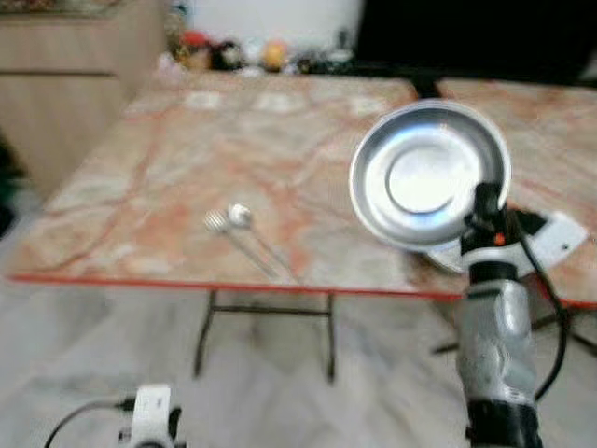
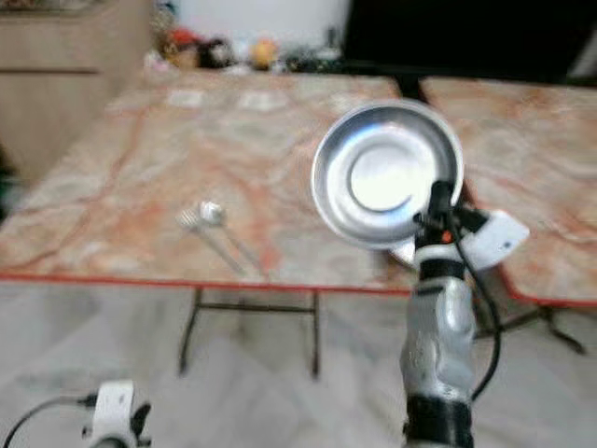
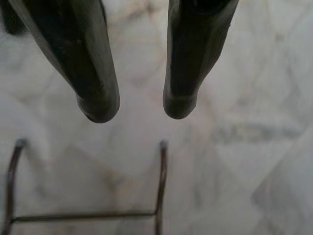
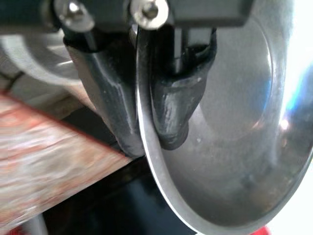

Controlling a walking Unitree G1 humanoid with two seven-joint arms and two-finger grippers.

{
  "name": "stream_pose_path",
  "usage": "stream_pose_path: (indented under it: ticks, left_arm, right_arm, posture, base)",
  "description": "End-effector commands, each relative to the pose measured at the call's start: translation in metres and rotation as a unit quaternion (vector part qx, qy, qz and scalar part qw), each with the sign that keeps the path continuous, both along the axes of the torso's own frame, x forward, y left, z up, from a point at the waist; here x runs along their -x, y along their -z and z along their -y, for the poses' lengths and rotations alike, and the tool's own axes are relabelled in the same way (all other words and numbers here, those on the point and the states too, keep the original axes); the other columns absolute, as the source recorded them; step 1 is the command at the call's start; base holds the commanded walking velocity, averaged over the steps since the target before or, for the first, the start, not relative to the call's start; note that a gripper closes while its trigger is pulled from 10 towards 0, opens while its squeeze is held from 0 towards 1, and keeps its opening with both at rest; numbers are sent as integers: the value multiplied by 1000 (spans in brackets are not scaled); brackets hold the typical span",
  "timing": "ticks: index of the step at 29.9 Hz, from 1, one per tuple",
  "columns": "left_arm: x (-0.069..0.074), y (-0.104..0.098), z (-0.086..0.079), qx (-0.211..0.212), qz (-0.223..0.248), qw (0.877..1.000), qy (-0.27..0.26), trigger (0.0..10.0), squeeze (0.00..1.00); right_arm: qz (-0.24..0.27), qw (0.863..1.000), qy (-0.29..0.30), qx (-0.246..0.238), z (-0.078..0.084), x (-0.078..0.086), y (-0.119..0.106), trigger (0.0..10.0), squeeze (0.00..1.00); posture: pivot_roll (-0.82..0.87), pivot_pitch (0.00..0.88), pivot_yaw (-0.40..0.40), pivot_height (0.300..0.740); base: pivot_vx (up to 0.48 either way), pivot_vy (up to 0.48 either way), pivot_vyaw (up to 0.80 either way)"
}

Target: Setting the table

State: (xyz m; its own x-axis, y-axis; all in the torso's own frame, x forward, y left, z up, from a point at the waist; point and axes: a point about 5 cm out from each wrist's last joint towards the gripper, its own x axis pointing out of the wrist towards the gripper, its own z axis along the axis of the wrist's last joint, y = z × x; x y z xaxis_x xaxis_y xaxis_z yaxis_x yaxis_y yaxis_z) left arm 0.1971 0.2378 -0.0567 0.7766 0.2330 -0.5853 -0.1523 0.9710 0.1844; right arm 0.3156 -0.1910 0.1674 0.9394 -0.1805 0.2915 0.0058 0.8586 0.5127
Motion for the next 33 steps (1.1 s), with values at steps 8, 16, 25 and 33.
stream_pose_path:
  ticks: [8, 16, 25, 33]
  left_arm:
    - [6, 5, 3, 2, -17, 1000, 4, 10000, 0]
    - [6, 5, 1, -2, -23, 1000, 8, 10000, 0]
    - [4, 4, -2, -2, -25, 1000, 4, 10000, 0]
    - [8, 5, -3, -3, -30, 1000, 3, 10000, 0]
  right_arm:
    - [31, 999, 14, 18, 6, 2, -17, 10000, 0]
    - [10, 999, 37, 28, 16, 3, -11, 10000, 0]
    - [-4, 998, 52, 24, 20, 3, -7, 10000, 0]
    - [-24, 995, 98, 11, 36, 5, -2, 10000, 0]
  posture:
    - [-85, 0, 5, 740]
    - [-94, 0, 13, 740]
    - [-93, 20, 12, 740]
    - [-103, 42, 27, 740]
  base:
    - [0, -466, 0]
    - [0, -427, 0]
    - [0, -420, 0]
    - [30, -416, 0]
